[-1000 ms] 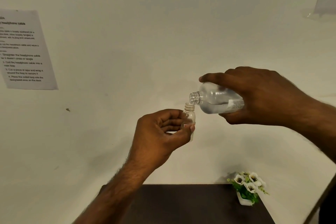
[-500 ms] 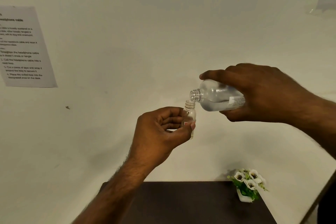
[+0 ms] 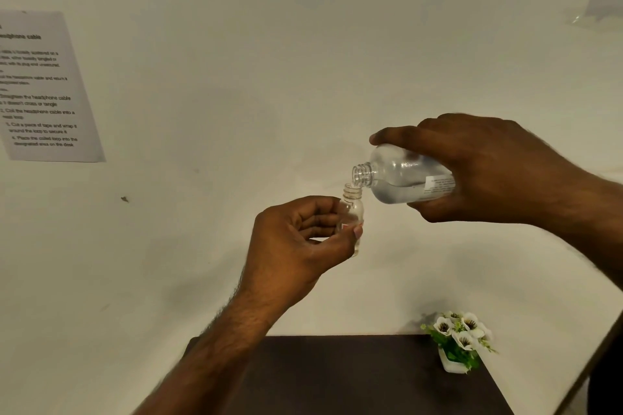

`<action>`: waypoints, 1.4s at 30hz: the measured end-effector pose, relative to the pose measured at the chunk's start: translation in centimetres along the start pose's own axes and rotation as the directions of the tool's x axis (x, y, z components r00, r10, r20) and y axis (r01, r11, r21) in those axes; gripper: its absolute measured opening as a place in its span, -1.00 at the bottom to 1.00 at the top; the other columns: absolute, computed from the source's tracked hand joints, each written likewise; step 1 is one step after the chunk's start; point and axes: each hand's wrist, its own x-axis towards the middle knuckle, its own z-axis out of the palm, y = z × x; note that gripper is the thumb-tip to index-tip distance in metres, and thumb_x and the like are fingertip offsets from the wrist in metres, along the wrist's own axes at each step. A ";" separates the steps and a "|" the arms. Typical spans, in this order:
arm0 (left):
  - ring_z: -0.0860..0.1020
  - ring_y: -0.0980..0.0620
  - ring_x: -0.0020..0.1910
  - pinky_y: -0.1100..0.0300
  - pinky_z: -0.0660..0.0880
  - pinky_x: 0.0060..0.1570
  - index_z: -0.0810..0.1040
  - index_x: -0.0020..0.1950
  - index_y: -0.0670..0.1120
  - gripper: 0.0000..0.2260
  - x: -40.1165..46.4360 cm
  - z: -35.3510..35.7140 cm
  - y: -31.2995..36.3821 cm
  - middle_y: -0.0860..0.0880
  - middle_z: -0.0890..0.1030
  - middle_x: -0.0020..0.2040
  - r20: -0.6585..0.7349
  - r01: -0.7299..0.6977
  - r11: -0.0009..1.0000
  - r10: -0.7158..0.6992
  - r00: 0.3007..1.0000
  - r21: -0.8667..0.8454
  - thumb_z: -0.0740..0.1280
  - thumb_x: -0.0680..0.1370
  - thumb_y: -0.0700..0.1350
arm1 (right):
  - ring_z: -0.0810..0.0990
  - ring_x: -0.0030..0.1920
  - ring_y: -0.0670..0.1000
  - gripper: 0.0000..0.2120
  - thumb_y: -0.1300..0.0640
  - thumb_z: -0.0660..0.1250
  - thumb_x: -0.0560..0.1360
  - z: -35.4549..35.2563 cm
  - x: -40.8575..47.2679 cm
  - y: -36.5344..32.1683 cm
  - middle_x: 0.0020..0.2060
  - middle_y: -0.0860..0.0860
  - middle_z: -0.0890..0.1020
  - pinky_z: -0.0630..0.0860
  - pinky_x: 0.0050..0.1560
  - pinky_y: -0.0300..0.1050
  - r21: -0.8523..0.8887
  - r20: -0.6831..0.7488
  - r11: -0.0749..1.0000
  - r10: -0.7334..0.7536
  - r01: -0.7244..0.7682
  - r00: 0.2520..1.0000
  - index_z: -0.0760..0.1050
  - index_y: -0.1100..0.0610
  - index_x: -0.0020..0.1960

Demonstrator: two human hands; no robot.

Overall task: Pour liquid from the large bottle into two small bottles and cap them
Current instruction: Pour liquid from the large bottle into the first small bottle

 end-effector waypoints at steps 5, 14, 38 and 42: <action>0.75 0.04 -0.11 0.00 0.72 -0.04 0.73 0.10 -0.08 -0.73 -0.1 0.0 -0.1 0.03 0.77 -0.08 0.001 0.002 1.000 -0.002 1.000 -0.006 0.59 0.42 -0.13 | 0.53 -0.06 0.01 -0.19 -0.10 0.46 0.25 -0.2 -0.1 0.0 -0.04 -0.18 0.58 0.57 -0.21 0.01 0.014 0.006 1.000 -0.014 0.014 1.000 0.24 -0.34 0.45; 0.76 0.01 -0.10 -0.06 0.71 -0.03 0.73 0.10 -0.09 -0.72 0.0 0.0 0.0 0.02 0.77 -0.08 0.003 0.007 1.000 -0.007 1.000 -0.004 0.59 0.41 -0.11 | 0.52 -0.08 0.00 -0.19 -0.10 0.45 0.24 -0.2 -0.1 0.1 -0.08 -0.19 0.54 0.56 -0.25 -0.03 0.005 -0.014 1.000 -0.025 0.025 1.000 0.25 -0.33 0.44; 0.76 0.02 -0.12 -0.03 0.71 -0.04 0.73 0.08 -0.06 -0.75 -0.2 0.0 0.3 0.03 0.77 -0.11 0.008 -0.006 1.000 0.006 1.000 -0.018 0.59 0.42 -0.15 | 0.51 -0.08 -0.01 -0.19 -0.10 0.46 0.27 -0.6 -0.1 0.3 -0.03 -0.17 0.58 0.58 -0.24 0.02 0.012 -0.007 0.999 -0.037 0.037 0.999 0.24 -0.32 0.45; 0.76 0.03 -0.11 -0.02 0.71 -0.04 0.73 0.08 -0.07 -0.75 -0.3 -0.1 0.3 0.03 0.77 -0.10 0.007 -0.007 1.000 0.007 1.000 -0.019 0.59 0.42 -0.15 | 0.51 -0.08 -0.02 -0.19 -0.11 0.47 0.27 -0.6 -0.1 0.3 -0.03 -0.17 0.58 0.58 -0.24 0.02 0.015 0.001 0.999 -0.035 0.035 0.999 0.23 -0.32 0.46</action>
